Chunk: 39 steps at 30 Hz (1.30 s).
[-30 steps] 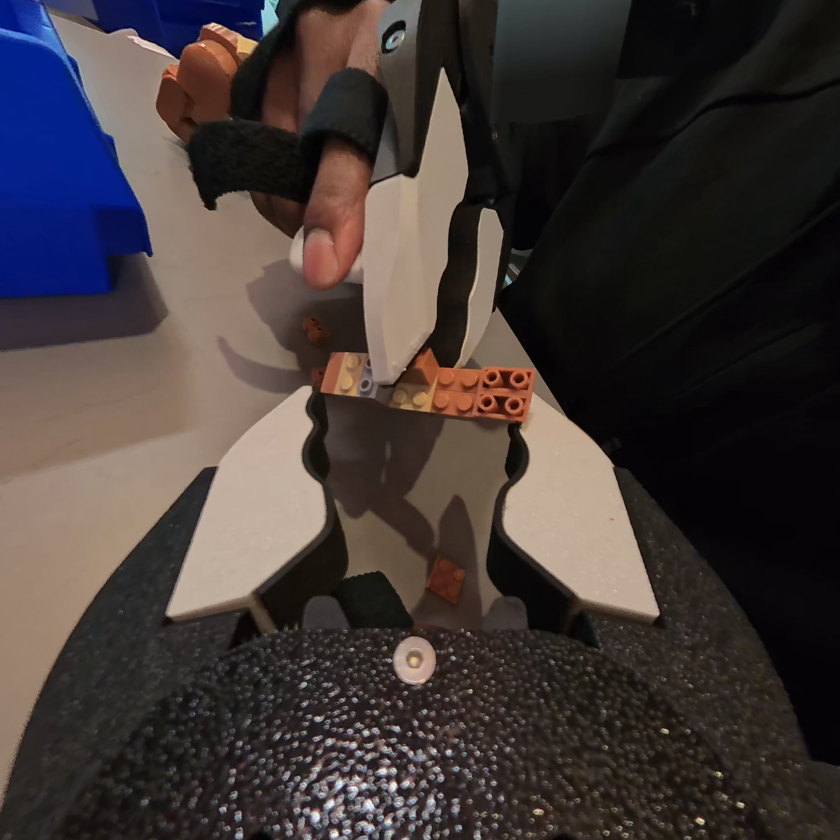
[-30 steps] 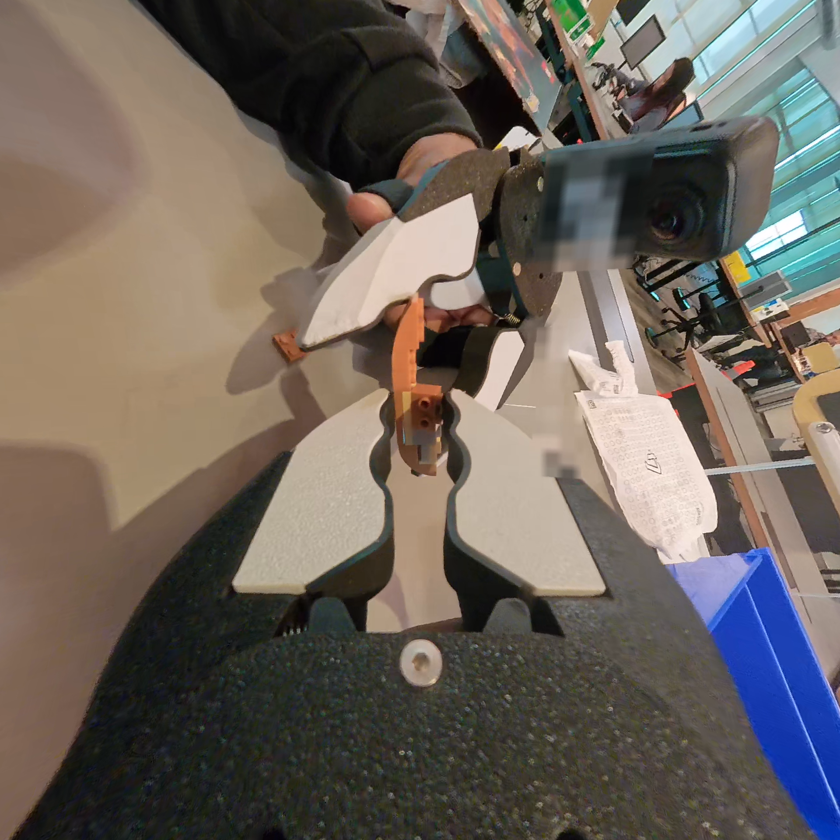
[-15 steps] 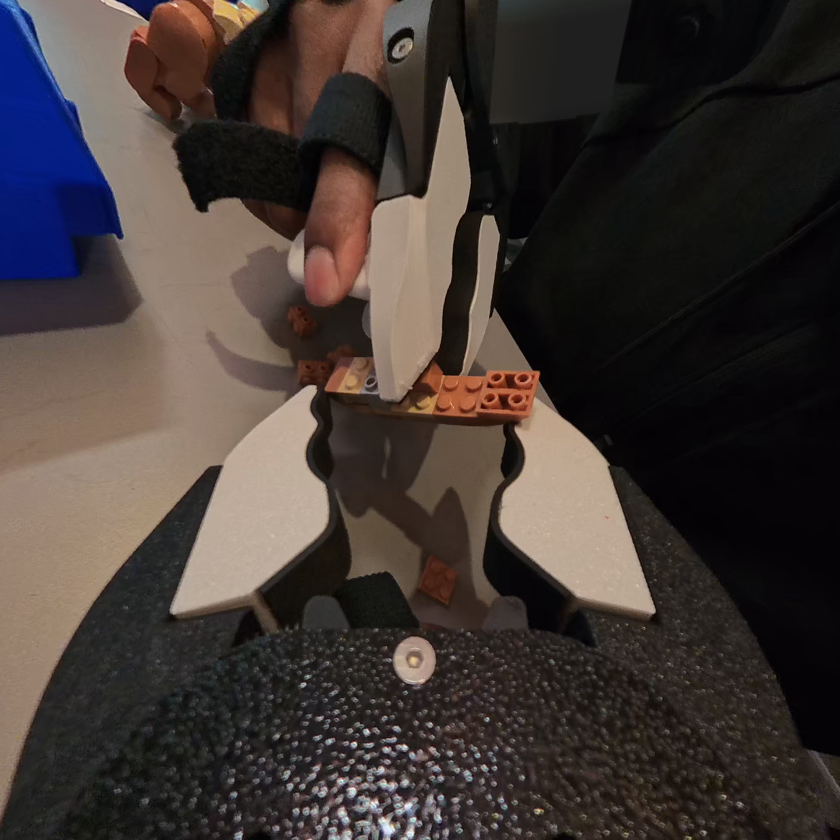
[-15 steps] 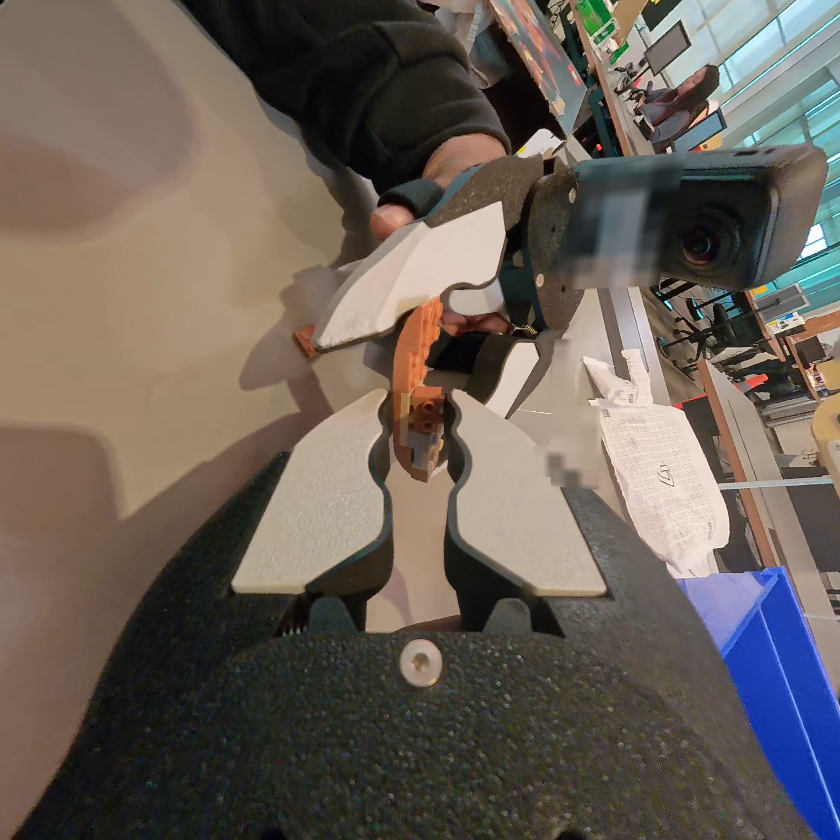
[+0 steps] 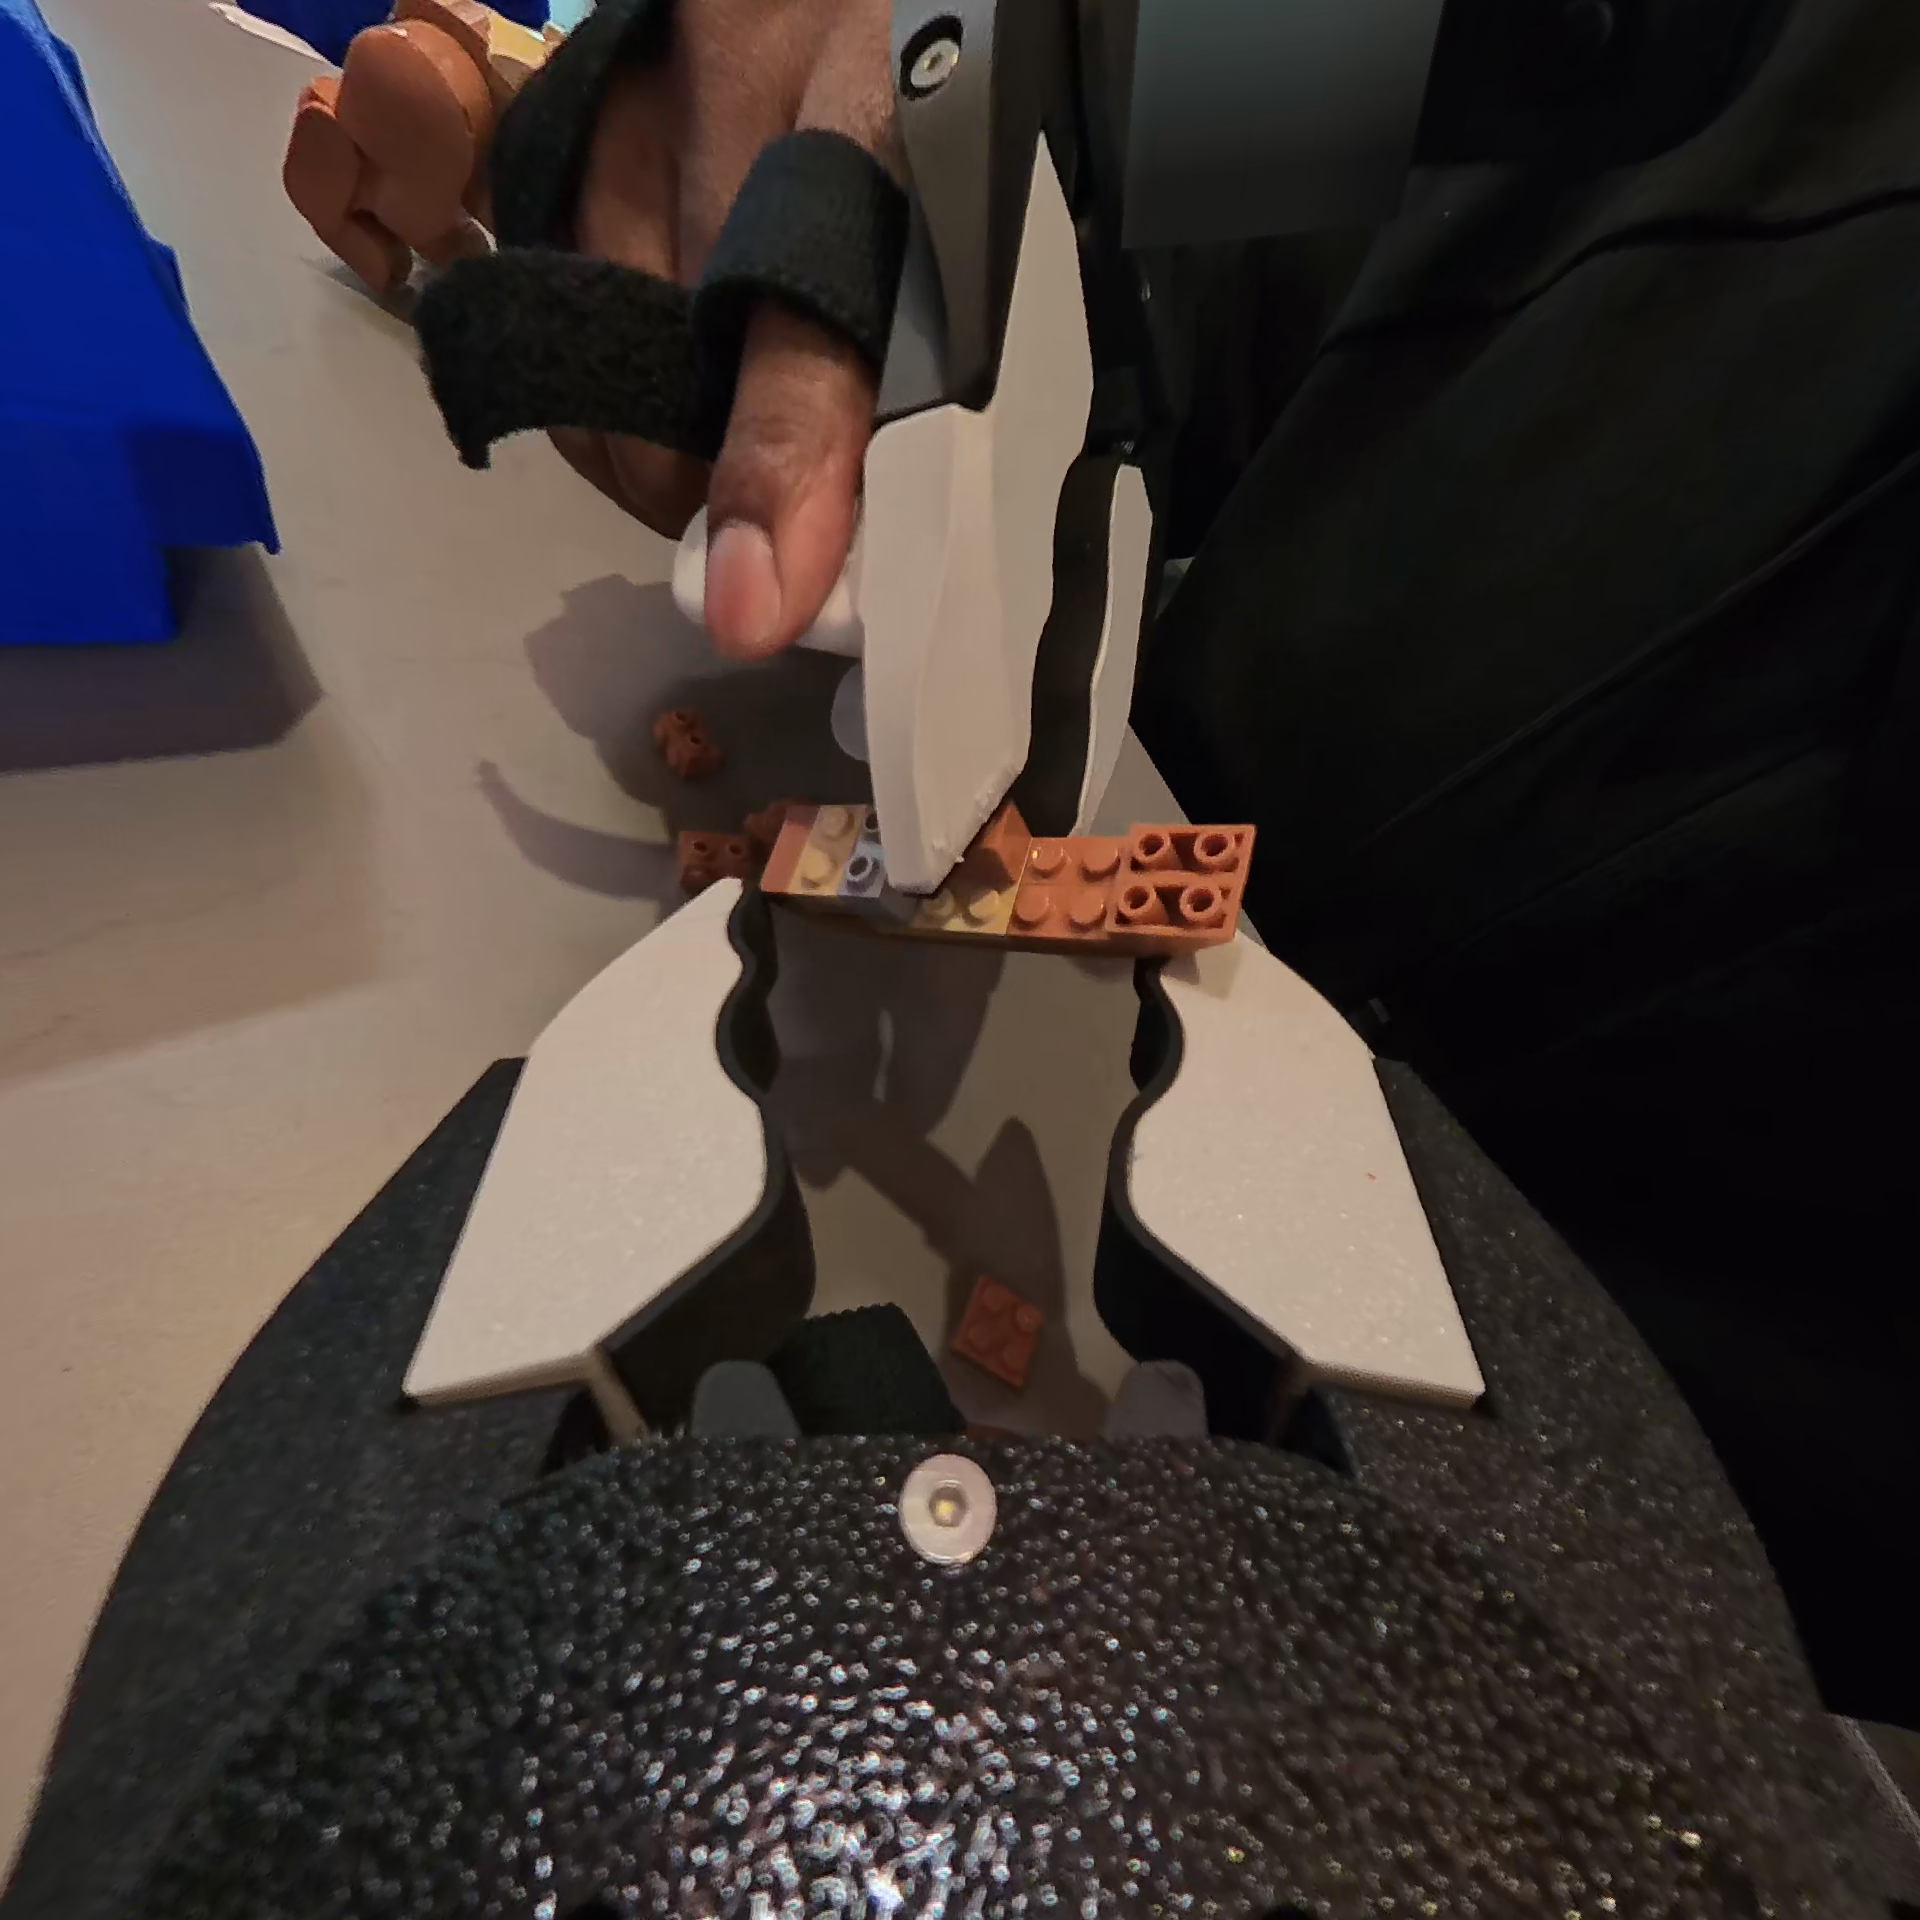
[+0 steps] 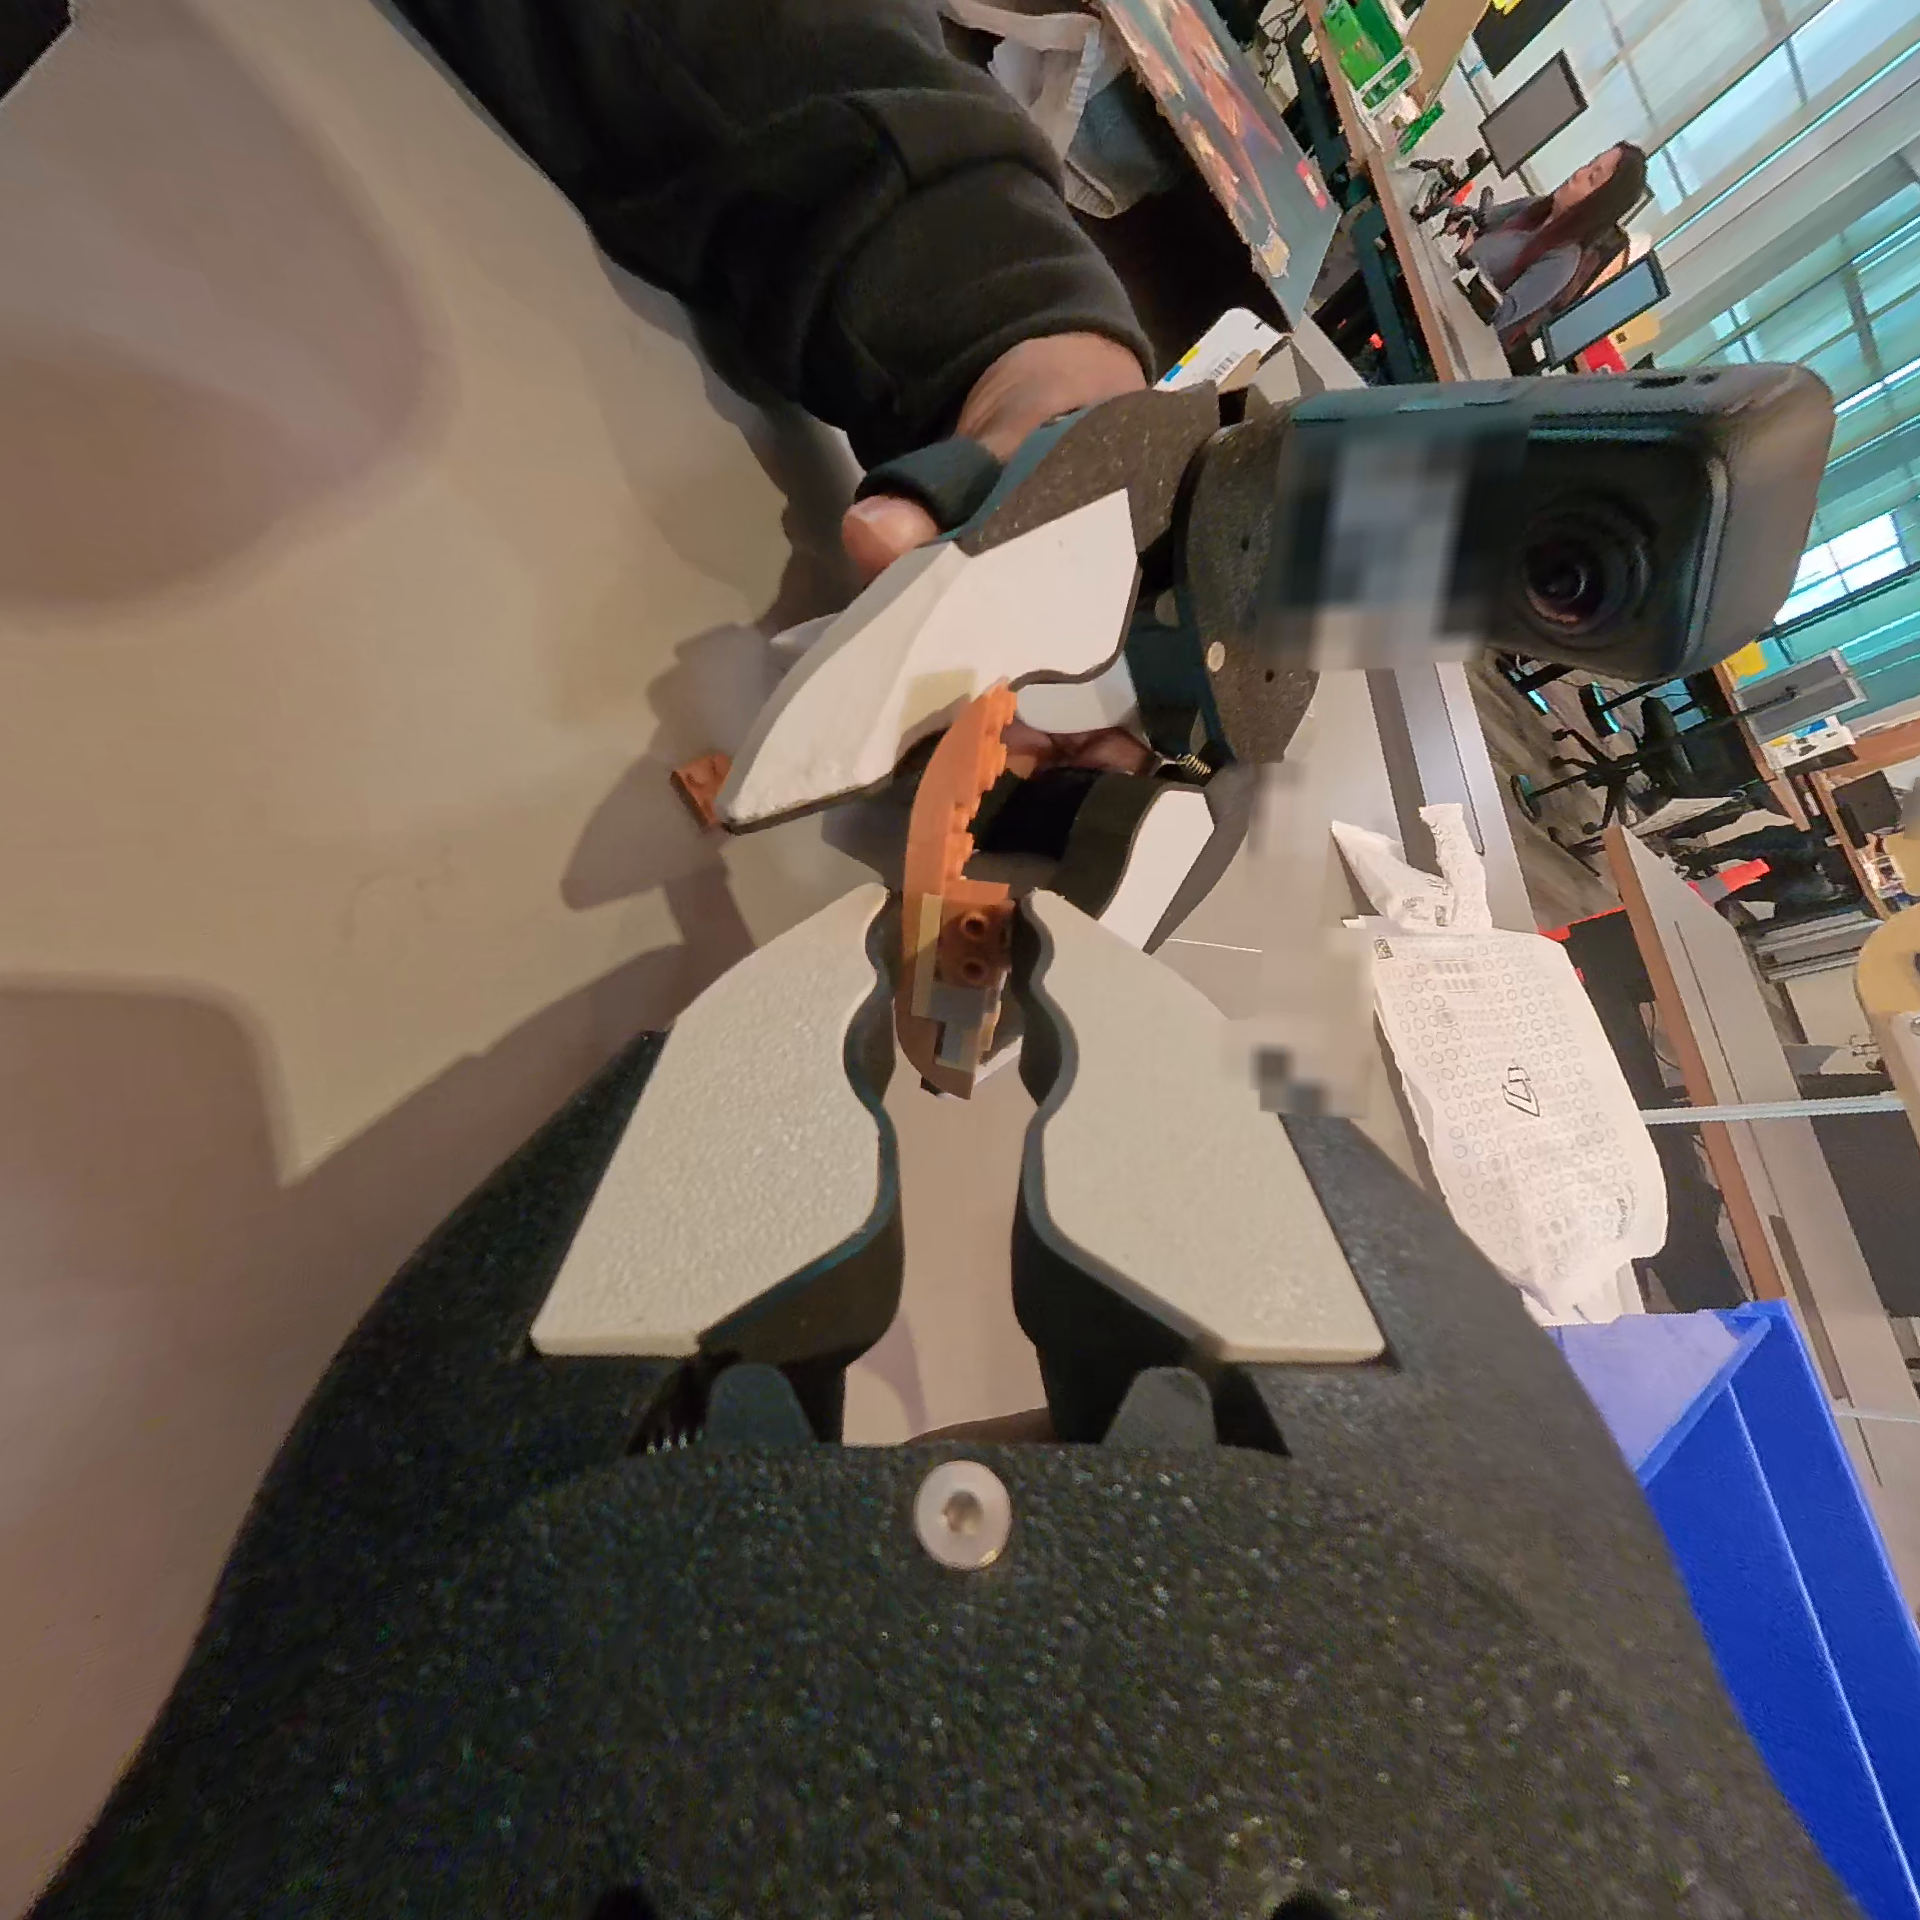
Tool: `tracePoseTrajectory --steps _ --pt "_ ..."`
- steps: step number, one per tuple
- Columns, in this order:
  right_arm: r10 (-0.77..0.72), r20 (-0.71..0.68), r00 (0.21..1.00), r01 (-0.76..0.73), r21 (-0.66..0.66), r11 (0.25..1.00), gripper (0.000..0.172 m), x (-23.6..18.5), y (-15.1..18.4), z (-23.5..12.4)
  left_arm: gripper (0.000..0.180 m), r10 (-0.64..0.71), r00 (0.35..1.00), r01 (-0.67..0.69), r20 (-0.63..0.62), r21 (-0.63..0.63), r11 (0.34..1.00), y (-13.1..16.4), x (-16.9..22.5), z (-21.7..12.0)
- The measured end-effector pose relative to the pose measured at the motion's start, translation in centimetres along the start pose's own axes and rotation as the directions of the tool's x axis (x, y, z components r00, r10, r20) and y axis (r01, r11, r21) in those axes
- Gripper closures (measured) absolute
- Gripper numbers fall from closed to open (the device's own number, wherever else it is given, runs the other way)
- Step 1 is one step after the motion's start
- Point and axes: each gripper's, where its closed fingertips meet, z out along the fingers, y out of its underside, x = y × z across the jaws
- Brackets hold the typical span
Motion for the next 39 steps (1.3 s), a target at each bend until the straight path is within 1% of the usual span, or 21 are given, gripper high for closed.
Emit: tracePoseTrajectory --steps 6,9,17,21,24,27,32,34,35,37,39 --pt "-0.027 0.007 1.000 0.027 -0.015 1.000 0.152 -0.3 -0.1 0.0 0.112 0.013 1.000 -0.013 -0.007 -0.016 1.000 0.2 0.2 0.2" --pt "-0.047 -0.005 0.999 0.047 -0.026 0.999 0.152 -0.3 -0.2 -0.1 0.112 0.013 1.000 -0.013 -0.013 -0.002 1.000 0.1 0.3 0.1" --pt "-0.052 0.019 0.998 0.052 -0.003 0.999 0.152 -0.7 -0.6 -0.3 0.111 0.037 0.999 -0.038 -0.033 -0.009 0.999 0.2 0.9 0.4" --pt "-0.041 0.009 0.999 0.041 0.012 0.999 0.152 -0.6 -0.8 -0.4 0.112 0.037 0.999 -0.036 -0.038 0.009 0.999 -0.1 1.0 0.3" --pt "-0.059 -0.021 0.998 0.059 0.011 0.998 0.151 -0.3 -0.7 -0.3 0.114 0.026 0.999 -0.026 -0.036 0.021 0.999 -0.3 0.8 0.2" --pt "-0.067 -0.049 0.997 0.068 0.008 0.998 0.149 0.0 -0.8 -0.3 0.121 0.014 0.999 -0.013 -0.035 0.031 0.999 -0.4 0.7 0.1" --pt "-0.093 -0.076 0.993 0.093 -0.006 0.996 0.149 0.1 -0.5 -0.2 0.118 0.020 1.000 -0.019 -0.020 0.032 0.999 -0.4 0.6 0.1" --pt "-0.122 -0.118 0.986 0.117 -0.047 0.992 0.149 0.7 0.1 -0.3 0.115 0.024 0.999 -0.025 0.026 0.038 0.999 -0.6 0.1 -0.1" --pt "-0.141 -0.145 0.979 0.130 -0.083 0.988 0.150 1.1 0.5 -0.3 0.115 0.024 0.997 -0.027 0.072 0.038 0.999 -0.6 -0.5 -0.3" --pt "-0.176 -0.194 0.965 0.146 -0.162 0.976 0.151 1.8 1.5 -0.4 0.115 0.014 0.982 -0.024 0.186 0.048 0.999 -0.7 -1.6 -0.7" --pt "-0.198 -0.223 0.954 0.145 -0.236 0.961 0.151 2.2 2.4 -0.4 0.116 -0.002 0.949 -0.022 0.314 0.073 0.997 -0.9 -2.5 -1.4"
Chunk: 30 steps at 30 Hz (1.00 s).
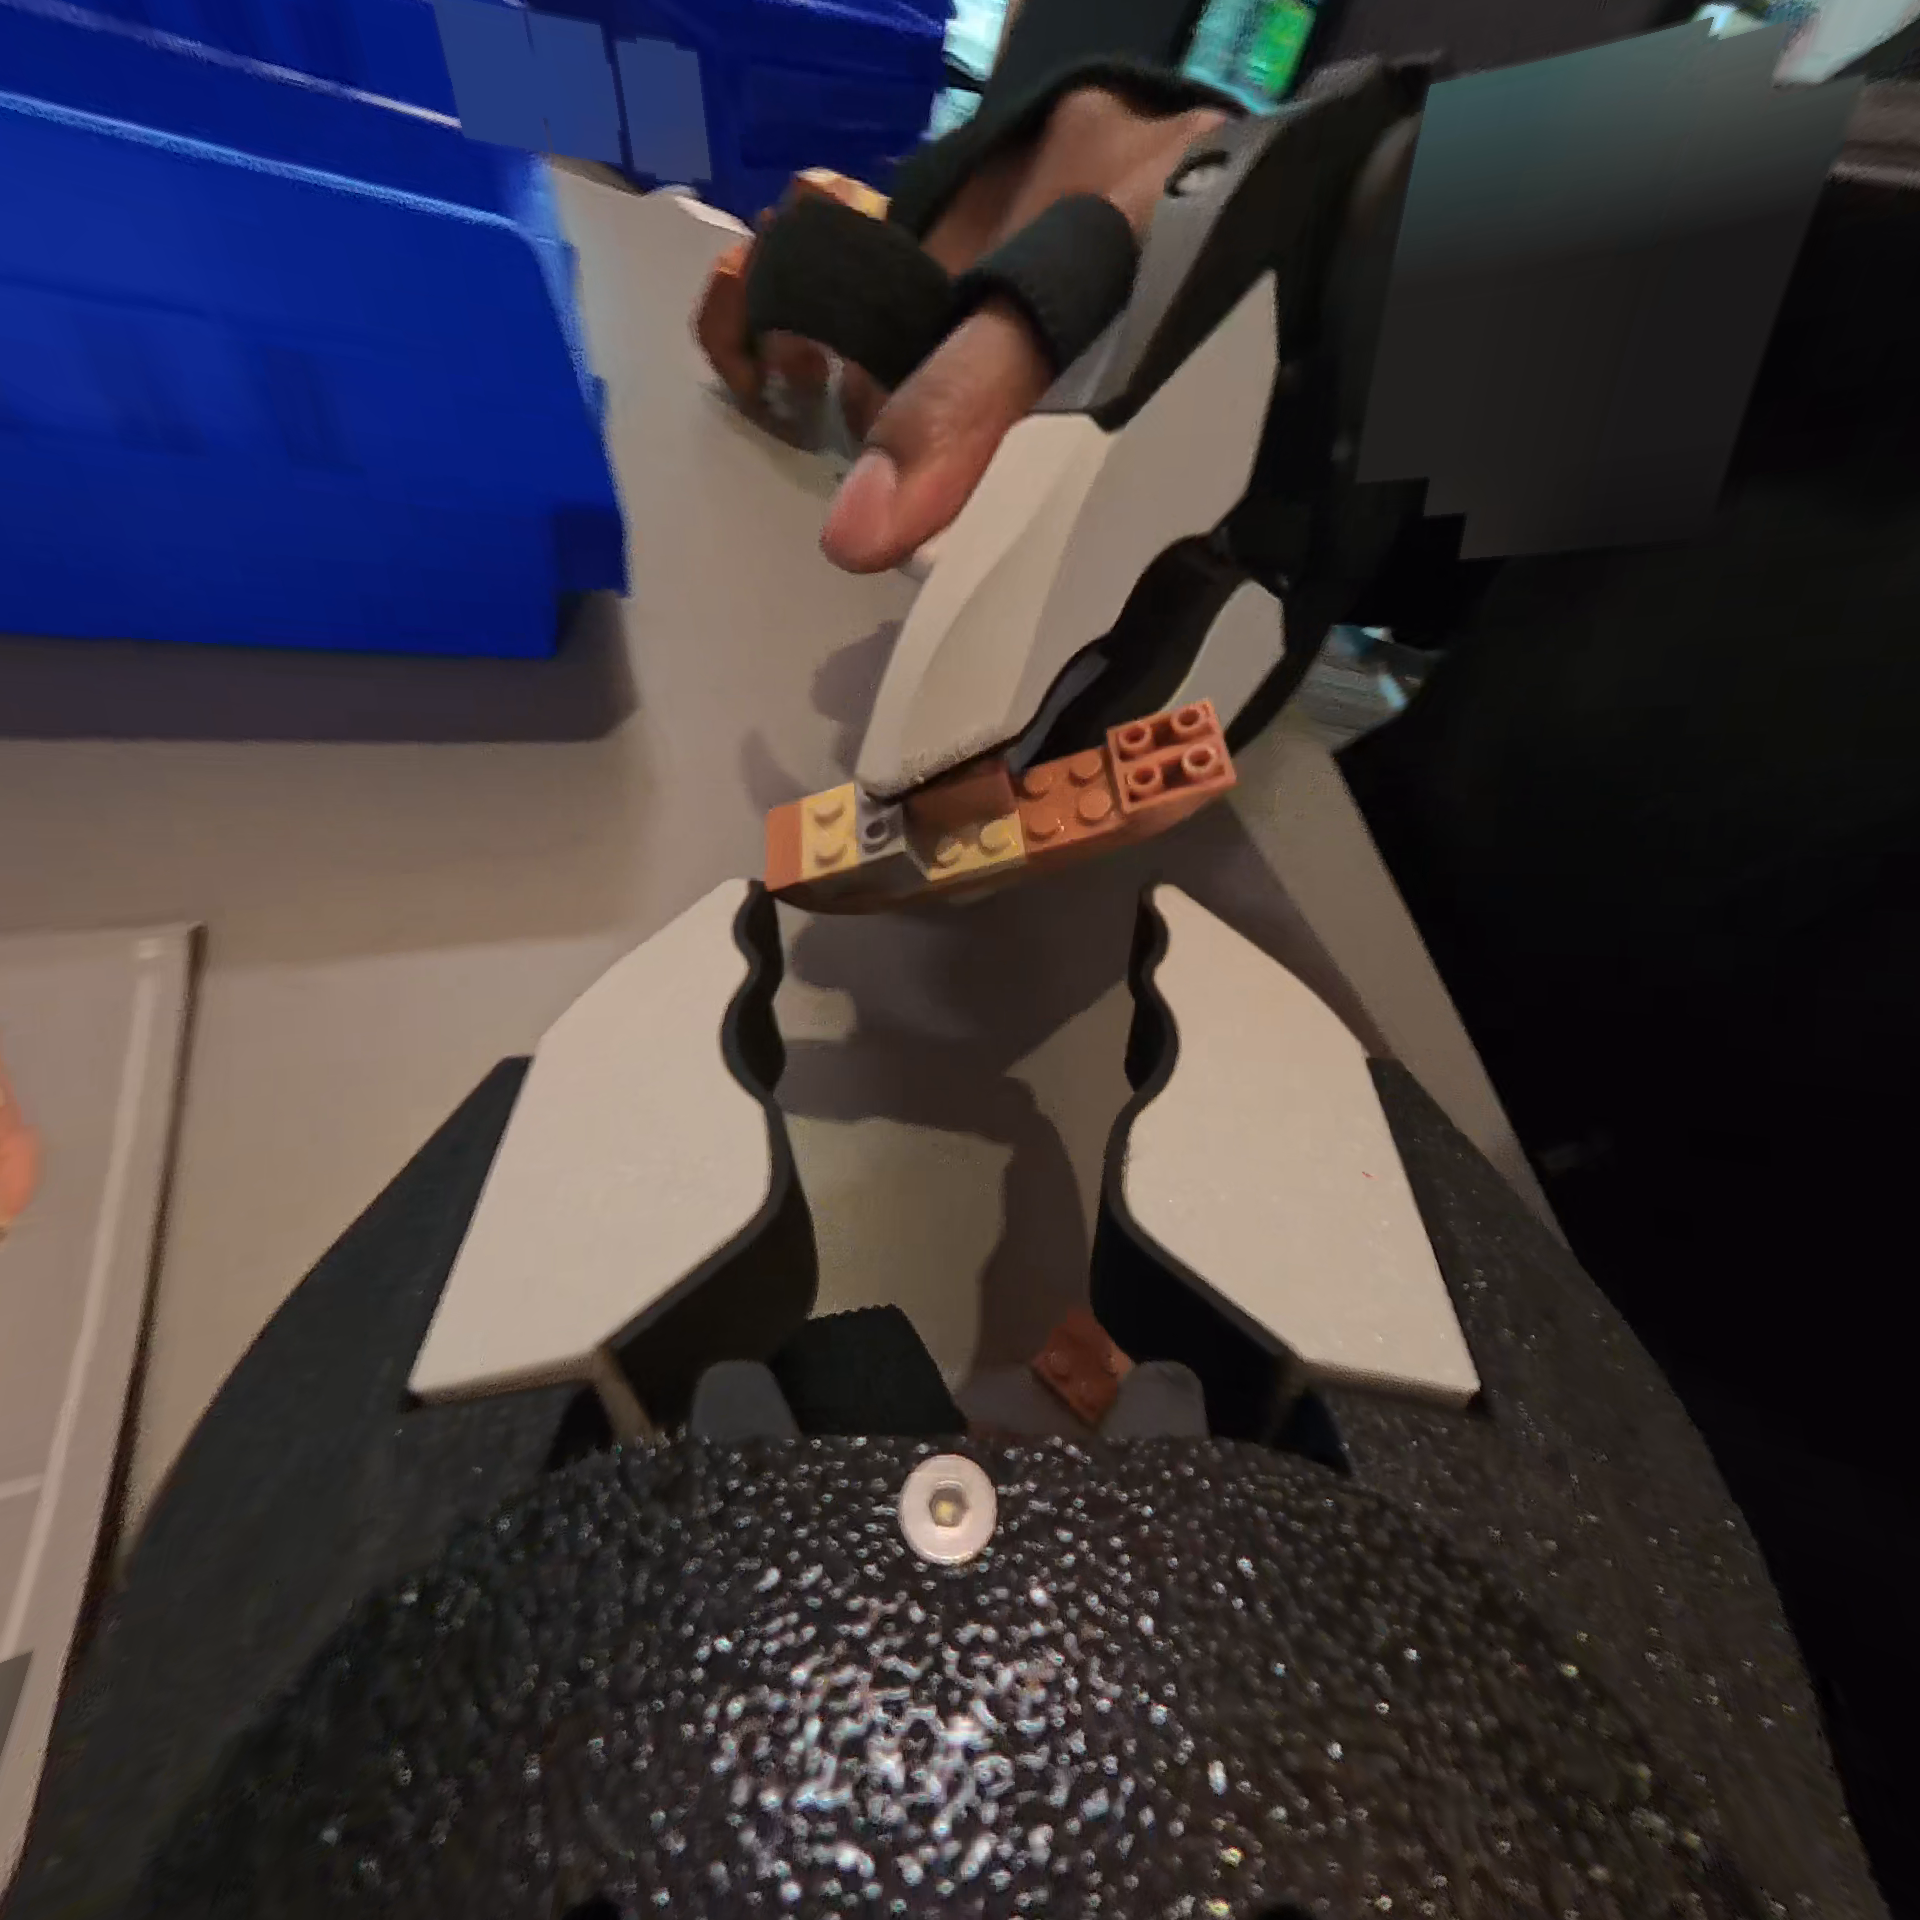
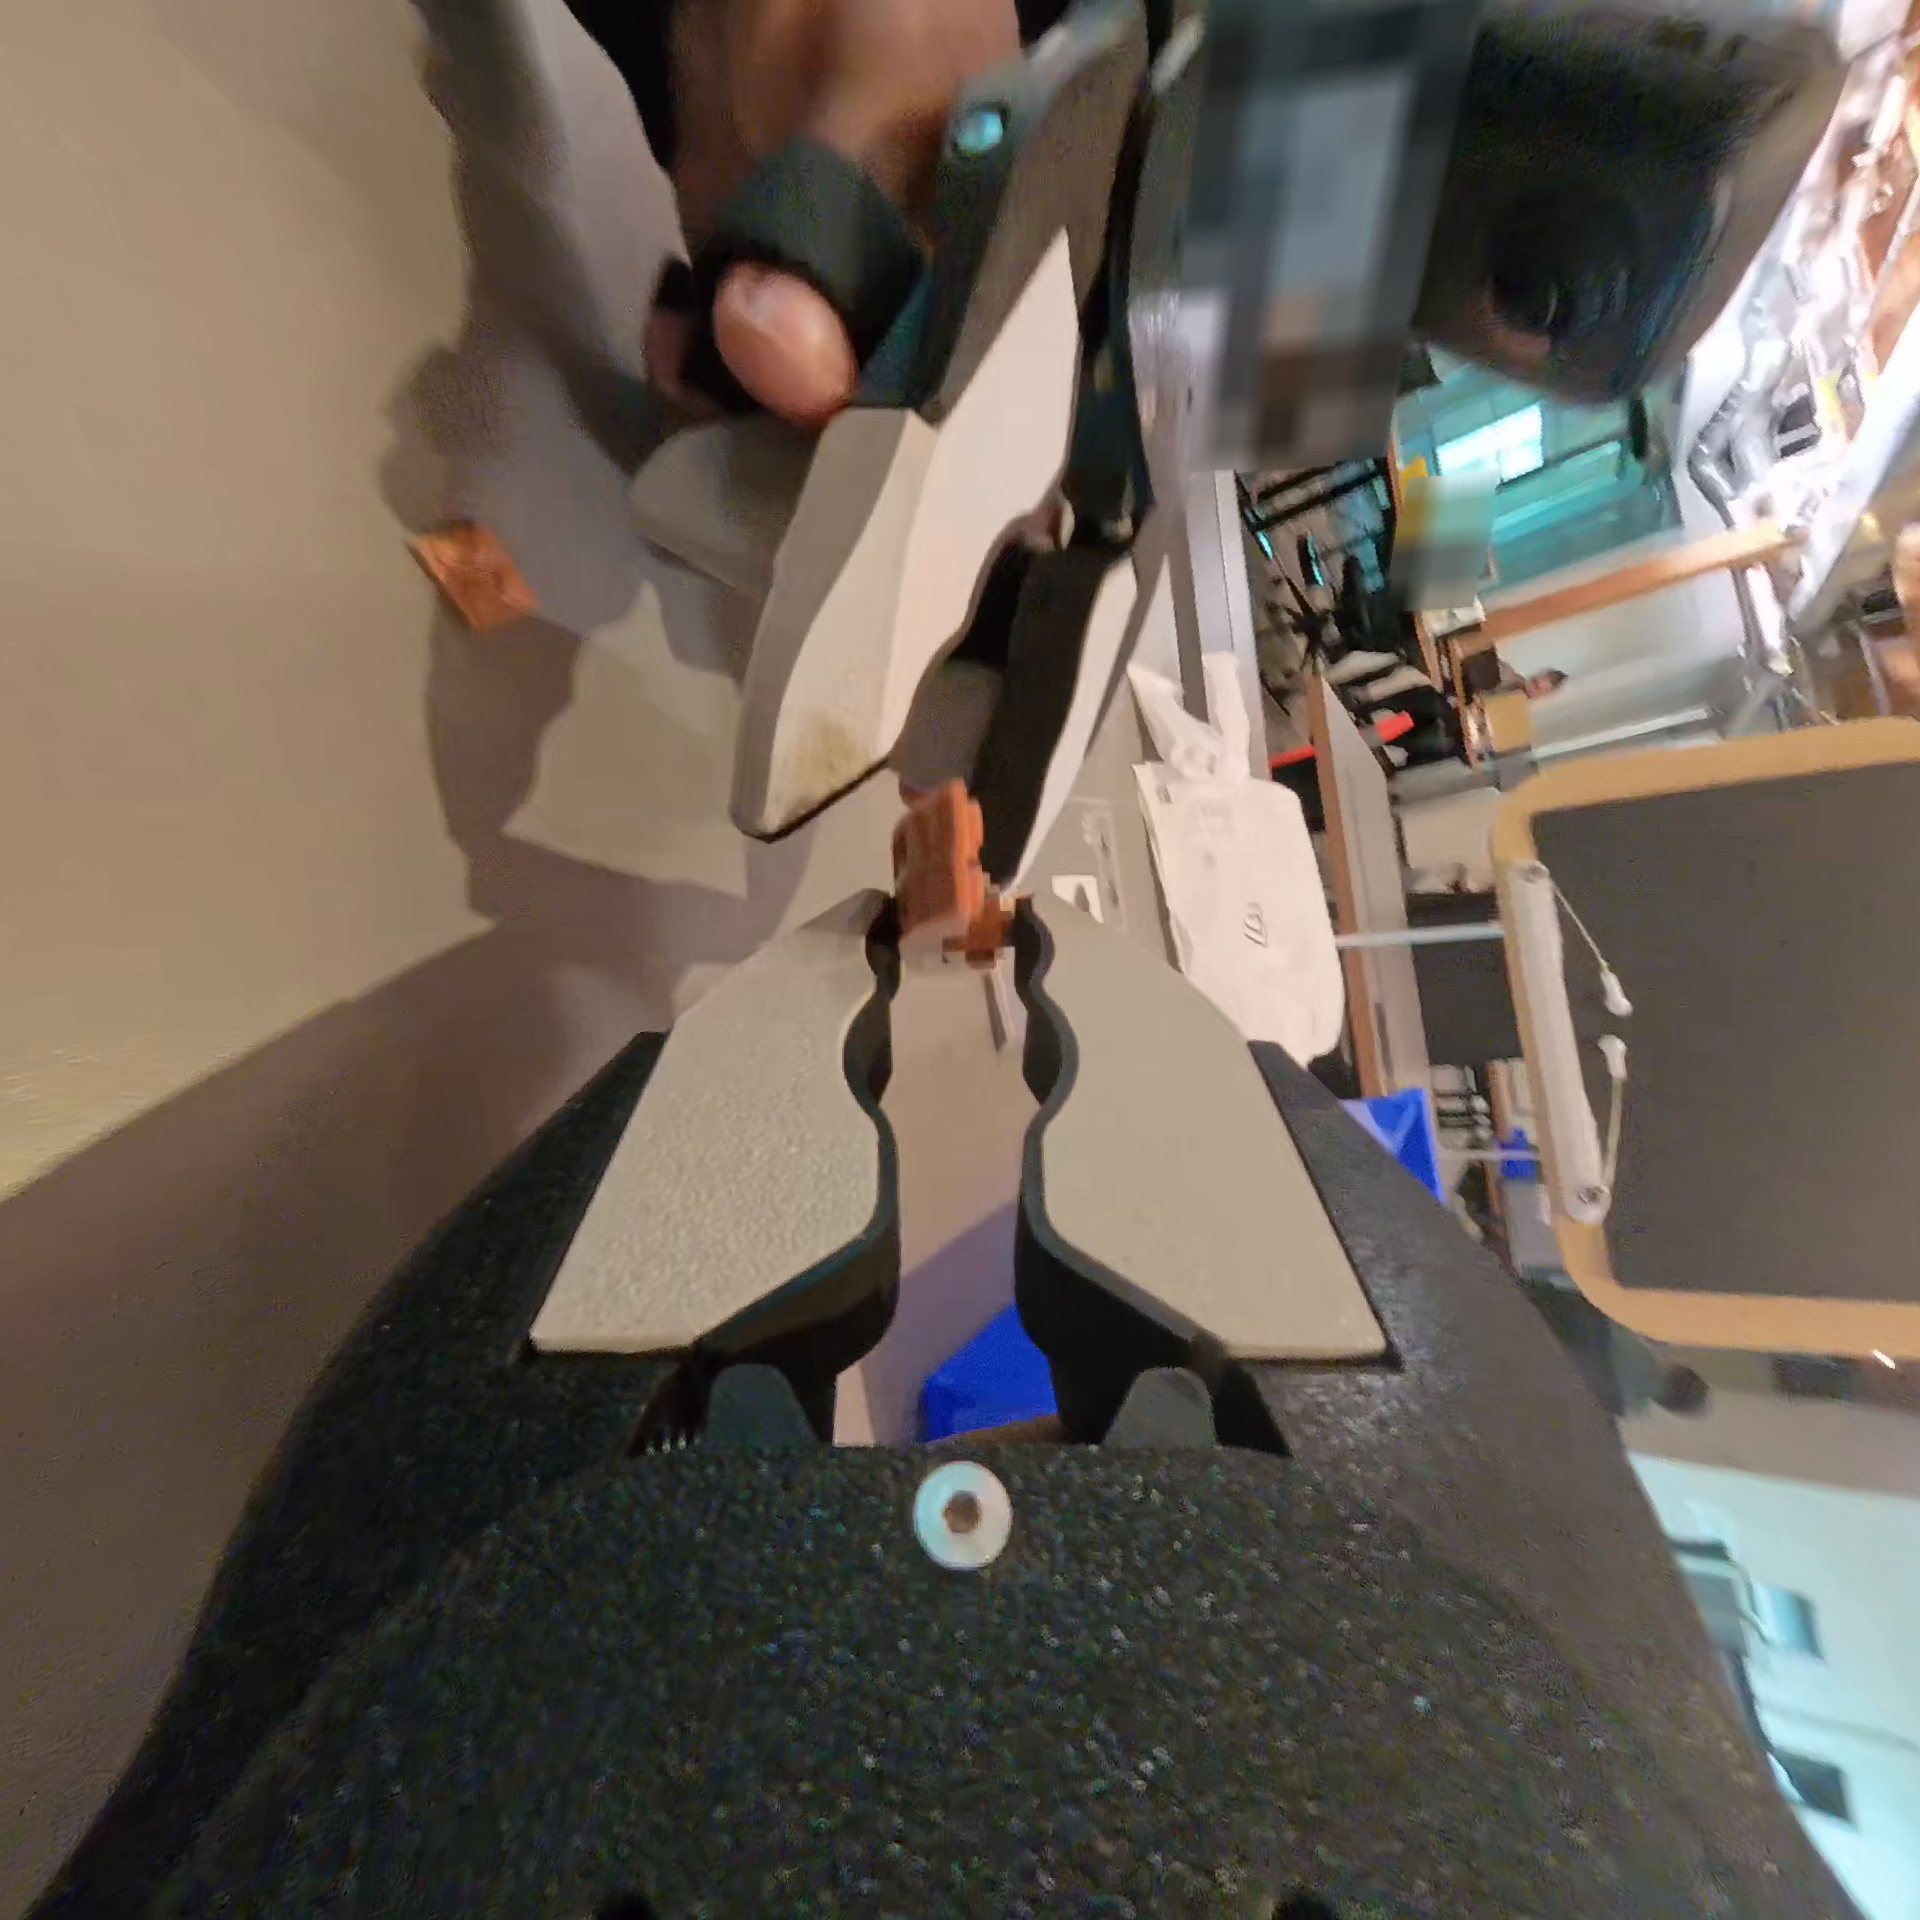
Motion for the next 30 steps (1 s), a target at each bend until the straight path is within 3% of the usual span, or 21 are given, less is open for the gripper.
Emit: tracePoseTrajectory --steps 4,9,13,17,22,30 --pt "-0.013 -0.050 0.999 0.011 -0.047 0.999 0.152 0.4 0.4 0.3 0.124 -0.057 0.984 0.053 0.170 0.023 0.998 0.2 -0.6 -0.3" --pt "0.009 -0.071 0.997 -0.006 0.042 0.999 0.152 0.5 -0.5 0.0 0.114 -0.043 0.973 0.043 0.225 0.005 0.999 1.4 -0.9 -0.4" --pt "0.068 -0.097 0.993 -0.046 0.211 0.976 0.152 1.2 -2.5 -1.2 0.113 -0.107 0.994 0.107 -0.010 0.130 0.986 -0.2 1.3 -1.1" --pt "0.125 -0.058 0.990 -0.093 0.391 0.916 0.152 1.4 -4.6 -2.7 0.114 -0.129 0.965 0.187 -0.229 0.253 0.949 -2.2 3.5 -2.3" --pt "0.118 -0.013 0.993 -0.097 0.485 0.869 0.152 0.7 -5.8 -3.4 0.126 -0.097 0.927 0.202 -0.362 0.265 0.943 -2.5 5.5 -2.5" --pt "0.102 0.056 0.993 -0.116 0.557 0.822 0.152 -0.4 -6.5 -3.8 0.148 -0.083 0.898 0.211 -0.432 0.257 0.943 -2.5 6.6 -2.3"
